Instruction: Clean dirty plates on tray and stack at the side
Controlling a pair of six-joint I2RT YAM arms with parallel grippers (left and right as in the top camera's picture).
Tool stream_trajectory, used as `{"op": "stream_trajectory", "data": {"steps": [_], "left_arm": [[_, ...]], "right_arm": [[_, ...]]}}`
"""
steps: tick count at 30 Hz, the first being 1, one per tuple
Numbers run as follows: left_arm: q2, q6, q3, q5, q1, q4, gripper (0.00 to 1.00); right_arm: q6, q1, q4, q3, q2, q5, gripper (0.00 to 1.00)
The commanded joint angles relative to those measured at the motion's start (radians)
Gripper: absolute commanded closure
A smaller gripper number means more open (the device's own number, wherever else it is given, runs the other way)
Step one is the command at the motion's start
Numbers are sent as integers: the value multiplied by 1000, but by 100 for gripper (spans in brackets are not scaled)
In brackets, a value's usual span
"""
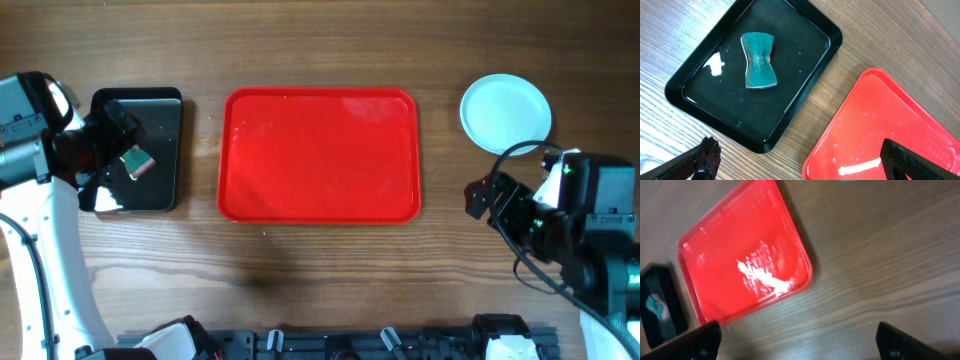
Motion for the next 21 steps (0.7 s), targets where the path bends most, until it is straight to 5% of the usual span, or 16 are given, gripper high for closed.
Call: {"op": "stream_trajectory", "data": {"steps": [1,11,21], "left_arm": [[3,-9,4,12,1,3,0],[3,-9,4,12,1,3,0],[3,-9,4,12,1,3,0]], "right_arm": [[-33,4,173,-114,-166,30,1],[-29,34,955,-920,-840,-13,0],[-64,43,1304,-1180,-889,101,0]]}}
